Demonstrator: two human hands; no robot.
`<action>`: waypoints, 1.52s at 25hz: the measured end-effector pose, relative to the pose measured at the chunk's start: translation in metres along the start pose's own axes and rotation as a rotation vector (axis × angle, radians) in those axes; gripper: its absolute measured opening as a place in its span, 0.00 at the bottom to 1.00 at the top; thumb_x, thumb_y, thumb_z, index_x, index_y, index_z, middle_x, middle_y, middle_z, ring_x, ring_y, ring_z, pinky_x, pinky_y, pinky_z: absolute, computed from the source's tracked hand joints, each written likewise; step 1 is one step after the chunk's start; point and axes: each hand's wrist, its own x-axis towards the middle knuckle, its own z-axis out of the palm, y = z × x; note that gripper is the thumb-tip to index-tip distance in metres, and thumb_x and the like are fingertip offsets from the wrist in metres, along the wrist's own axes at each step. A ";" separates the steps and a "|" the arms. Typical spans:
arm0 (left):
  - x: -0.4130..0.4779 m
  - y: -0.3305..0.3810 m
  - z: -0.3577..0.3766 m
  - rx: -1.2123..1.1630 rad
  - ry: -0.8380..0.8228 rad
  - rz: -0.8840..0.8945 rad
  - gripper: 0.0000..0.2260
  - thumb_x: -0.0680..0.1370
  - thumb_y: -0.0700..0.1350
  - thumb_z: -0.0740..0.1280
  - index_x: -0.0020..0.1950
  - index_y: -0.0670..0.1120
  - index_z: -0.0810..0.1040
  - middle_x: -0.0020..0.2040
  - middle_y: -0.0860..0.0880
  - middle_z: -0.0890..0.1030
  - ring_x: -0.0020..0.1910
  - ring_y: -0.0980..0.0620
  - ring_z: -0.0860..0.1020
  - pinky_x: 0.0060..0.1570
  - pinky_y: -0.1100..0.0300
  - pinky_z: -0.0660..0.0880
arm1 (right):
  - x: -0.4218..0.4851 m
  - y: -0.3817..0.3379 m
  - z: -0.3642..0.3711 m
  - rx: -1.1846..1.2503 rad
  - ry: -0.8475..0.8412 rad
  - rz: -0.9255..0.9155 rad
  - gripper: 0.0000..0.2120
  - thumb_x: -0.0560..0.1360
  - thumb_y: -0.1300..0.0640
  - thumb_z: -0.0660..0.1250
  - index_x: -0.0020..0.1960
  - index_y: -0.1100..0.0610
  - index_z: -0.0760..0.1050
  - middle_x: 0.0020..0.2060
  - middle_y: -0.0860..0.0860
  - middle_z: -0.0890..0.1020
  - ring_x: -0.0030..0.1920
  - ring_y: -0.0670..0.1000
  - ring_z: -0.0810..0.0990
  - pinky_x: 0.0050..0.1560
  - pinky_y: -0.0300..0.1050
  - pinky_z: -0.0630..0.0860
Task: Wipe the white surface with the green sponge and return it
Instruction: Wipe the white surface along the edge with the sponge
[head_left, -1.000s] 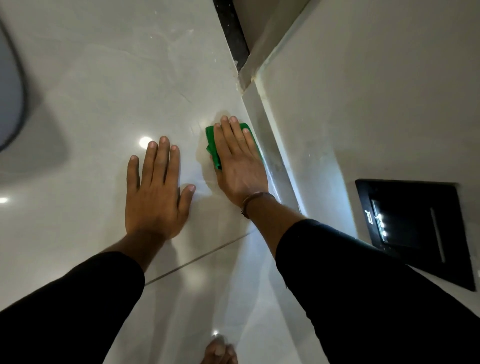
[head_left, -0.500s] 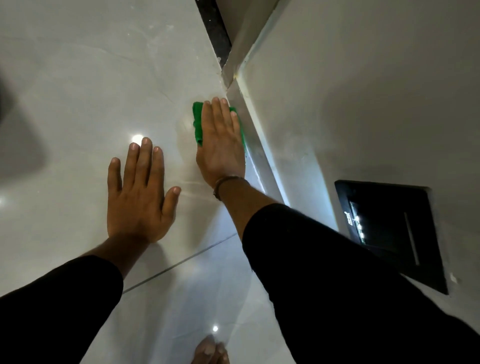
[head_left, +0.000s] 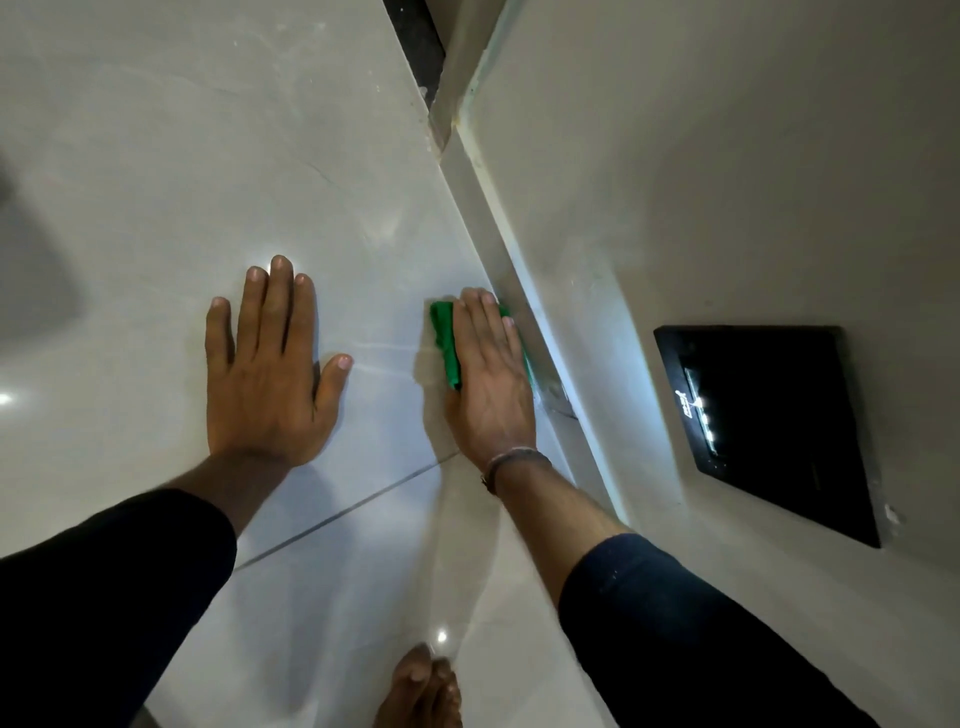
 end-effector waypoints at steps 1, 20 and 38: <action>0.000 0.000 0.000 0.001 0.002 -0.003 0.35 0.85 0.58 0.54 0.88 0.40 0.53 0.89 0.38 0.53 0.89 0.38 0.51 0.85 0.35 0.49 | -0.009 0.003 -0.001 -0.002 -0.015 0.006 0.41 0.71 0.76 0.57 0.82 0.58 0.55 0.82 0.55 0.59 0.82 0.51 0.49 0.80 0.45 0.39; -0.002 -0.002 0.001 -0.004 -0.001 0.006 0.35 0.86 0.58 0.55 0.88 0.41 0.53 0.89 0.39 0.53 0.89 0.39 0.51 0.86 0.35 0.48 | -0.273 0.116 -0.001 -0.182 -0.244 0.130 0.28 0.86 0.48 0.41 0.80 0.62 0.58 0.83 0.53 0.55 0.81 0.59 0.57 0.80 0.55 0.53; -0.001 0.000 0.001 0.000 -0.004 -0.001 0.35 0.86 0.58 0.54 0.88 0.40 0.53 0.89 0.38 0.53 0.89 0.39 0.50 0.86 0.35 0.49 | -0.065 0.036 -0.004 0.040 -0.124 -0.018 0.38 0.74 0.70 0.61 0.82 0.60 0.53 0.82 0.56 0.56 0.83 0.54 0.48 0.81 0.59 0.52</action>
